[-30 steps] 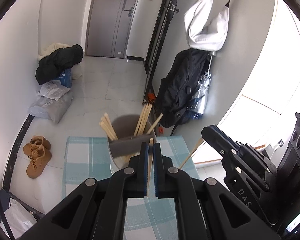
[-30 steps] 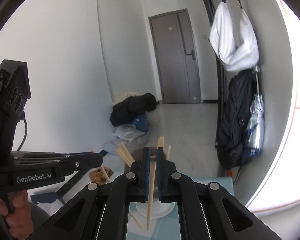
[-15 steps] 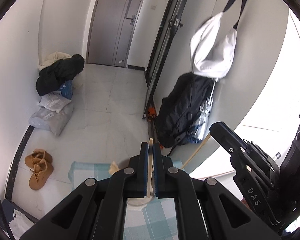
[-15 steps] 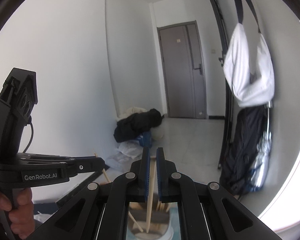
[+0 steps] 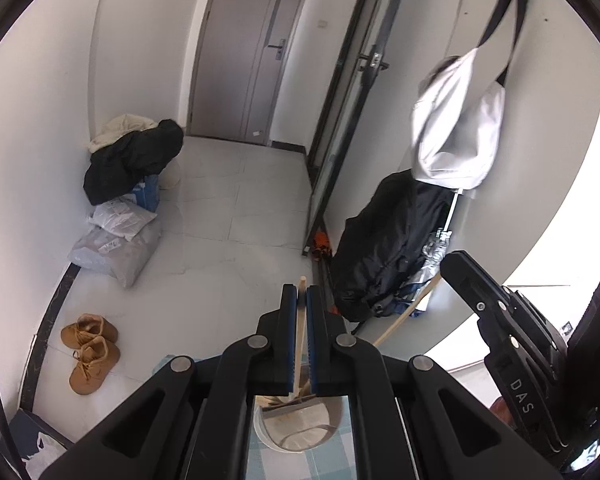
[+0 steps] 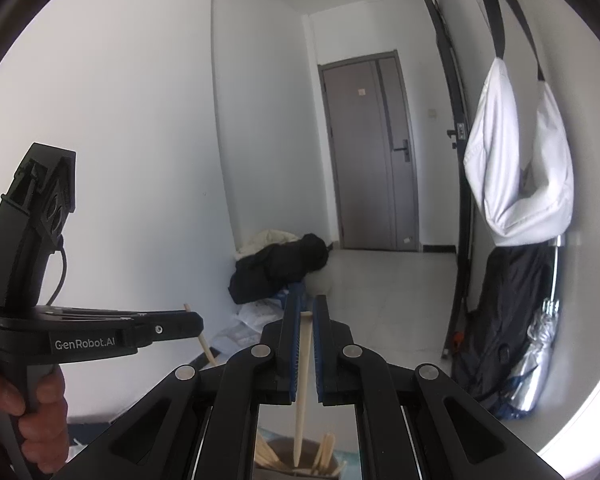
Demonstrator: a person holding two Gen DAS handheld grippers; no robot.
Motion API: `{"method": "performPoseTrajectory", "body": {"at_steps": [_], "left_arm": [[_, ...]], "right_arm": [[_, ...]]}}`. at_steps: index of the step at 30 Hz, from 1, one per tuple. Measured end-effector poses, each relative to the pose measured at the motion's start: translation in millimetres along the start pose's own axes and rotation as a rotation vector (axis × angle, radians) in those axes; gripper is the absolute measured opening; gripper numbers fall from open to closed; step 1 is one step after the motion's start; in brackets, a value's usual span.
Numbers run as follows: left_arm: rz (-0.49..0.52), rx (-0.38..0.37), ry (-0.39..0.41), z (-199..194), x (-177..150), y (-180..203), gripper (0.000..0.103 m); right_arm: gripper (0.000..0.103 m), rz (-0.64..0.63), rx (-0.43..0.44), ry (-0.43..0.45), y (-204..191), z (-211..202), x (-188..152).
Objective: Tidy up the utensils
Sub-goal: 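Carry both held chopsticks over the holder and lower them in, then open both grippers to drop the chopsticks into the holder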
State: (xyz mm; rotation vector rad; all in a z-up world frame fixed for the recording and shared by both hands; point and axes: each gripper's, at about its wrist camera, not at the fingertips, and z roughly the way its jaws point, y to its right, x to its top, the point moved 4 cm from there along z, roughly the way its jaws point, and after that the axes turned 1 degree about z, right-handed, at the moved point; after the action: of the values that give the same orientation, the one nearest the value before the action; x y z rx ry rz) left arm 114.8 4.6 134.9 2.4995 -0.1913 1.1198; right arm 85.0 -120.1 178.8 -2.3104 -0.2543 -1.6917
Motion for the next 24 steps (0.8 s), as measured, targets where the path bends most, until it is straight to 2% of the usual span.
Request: {"method": "performPoseTrajectory", "body": {"at_steps": [9,15,24], "left_arm": [[-0.058,-0.015,-0.059,32.0,-16.3,-22.6,0.001],[-0.069,-0.012,-0.06,36.5,-19.7,-30.5,0.001],[-0.067,-0.065,-0.06,44.1,-25.2,-29.6,0.0]], "right_arm": [[0.005,0.001,-0.013,-0.032,0.6,31.6,-25.9],[0.005,-0.022,-0.029,-0.038,-1.2,46.4,-37.8],[0.005,-0.087,-0.026,-0.076,-11.2,65.9,-58.2]]}}
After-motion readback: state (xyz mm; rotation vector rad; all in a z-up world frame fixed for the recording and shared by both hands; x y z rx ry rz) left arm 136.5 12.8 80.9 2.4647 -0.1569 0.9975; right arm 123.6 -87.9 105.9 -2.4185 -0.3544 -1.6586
